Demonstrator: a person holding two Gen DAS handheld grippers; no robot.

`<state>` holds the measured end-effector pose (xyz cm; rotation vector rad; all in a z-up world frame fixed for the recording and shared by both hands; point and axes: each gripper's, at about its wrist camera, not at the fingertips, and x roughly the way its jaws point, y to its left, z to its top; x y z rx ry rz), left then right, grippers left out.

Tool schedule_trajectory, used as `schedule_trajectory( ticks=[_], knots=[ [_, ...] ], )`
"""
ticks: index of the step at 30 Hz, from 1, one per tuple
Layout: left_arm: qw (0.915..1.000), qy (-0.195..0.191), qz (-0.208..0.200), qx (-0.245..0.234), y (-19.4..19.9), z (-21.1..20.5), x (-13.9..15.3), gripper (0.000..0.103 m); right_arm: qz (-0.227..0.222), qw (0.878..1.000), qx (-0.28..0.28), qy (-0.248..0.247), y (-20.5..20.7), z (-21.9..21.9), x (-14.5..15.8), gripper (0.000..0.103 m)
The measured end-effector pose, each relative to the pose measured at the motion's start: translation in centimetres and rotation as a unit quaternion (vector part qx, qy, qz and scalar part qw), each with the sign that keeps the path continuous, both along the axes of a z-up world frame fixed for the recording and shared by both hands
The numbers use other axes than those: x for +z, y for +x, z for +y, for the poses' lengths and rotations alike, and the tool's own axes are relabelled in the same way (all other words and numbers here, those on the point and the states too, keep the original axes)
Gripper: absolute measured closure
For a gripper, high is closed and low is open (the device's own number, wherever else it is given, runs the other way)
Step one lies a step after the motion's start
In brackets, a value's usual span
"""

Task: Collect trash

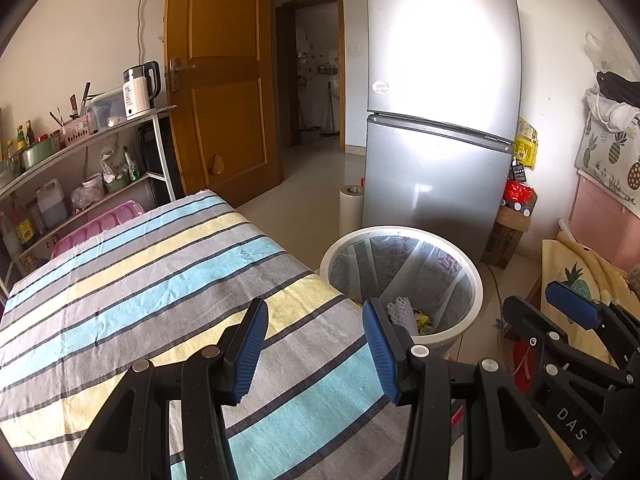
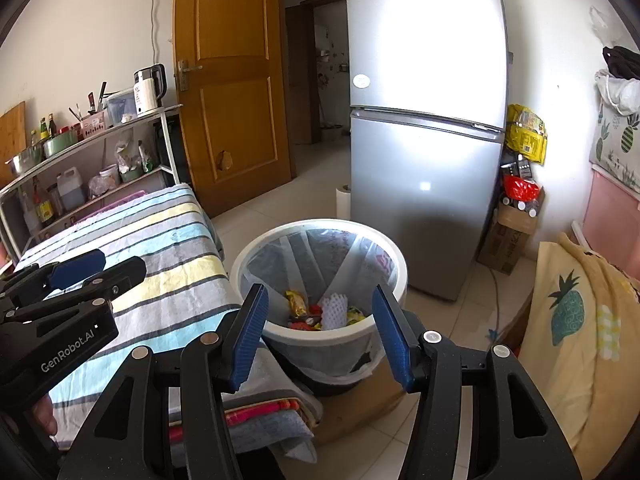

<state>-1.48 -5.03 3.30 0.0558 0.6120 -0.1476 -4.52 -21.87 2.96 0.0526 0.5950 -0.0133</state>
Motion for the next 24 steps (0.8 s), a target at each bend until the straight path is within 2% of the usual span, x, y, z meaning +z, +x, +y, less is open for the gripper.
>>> schedule_trajectory(
  ticks=[24],
  knots=[
    [0.9999, 0.000, 0.009, 0.005, 0.00, 0.32, -0.27, 0.054, 0.002, 1.000, -0.002, -0.002, -0.04, 0.06, 0.06, 0.048]
  ],
)
